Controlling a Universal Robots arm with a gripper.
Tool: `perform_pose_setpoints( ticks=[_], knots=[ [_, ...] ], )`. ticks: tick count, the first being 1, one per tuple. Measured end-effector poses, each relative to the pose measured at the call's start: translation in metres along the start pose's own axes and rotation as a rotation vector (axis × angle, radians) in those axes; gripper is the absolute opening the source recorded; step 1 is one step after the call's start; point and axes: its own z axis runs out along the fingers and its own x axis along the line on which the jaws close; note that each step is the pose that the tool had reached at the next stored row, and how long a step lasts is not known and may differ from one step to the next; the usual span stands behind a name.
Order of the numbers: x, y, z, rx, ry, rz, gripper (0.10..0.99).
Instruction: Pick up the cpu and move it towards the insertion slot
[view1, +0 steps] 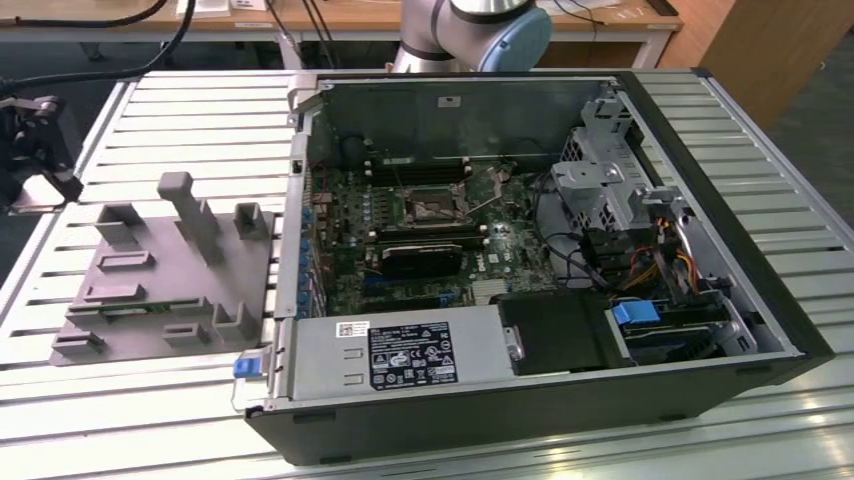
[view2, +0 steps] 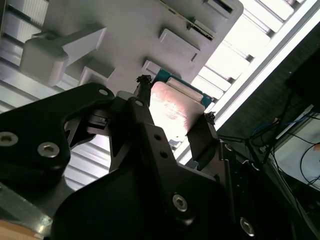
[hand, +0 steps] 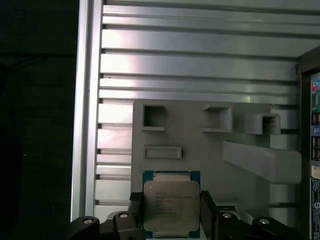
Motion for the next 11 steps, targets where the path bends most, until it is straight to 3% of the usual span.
perform_pose_setpoints(
  ticks=[11],
  knots=[
    [-0.0009,0.0011,-0.0279,0.000,-0.0017,0.000,0.541]
  ],
)
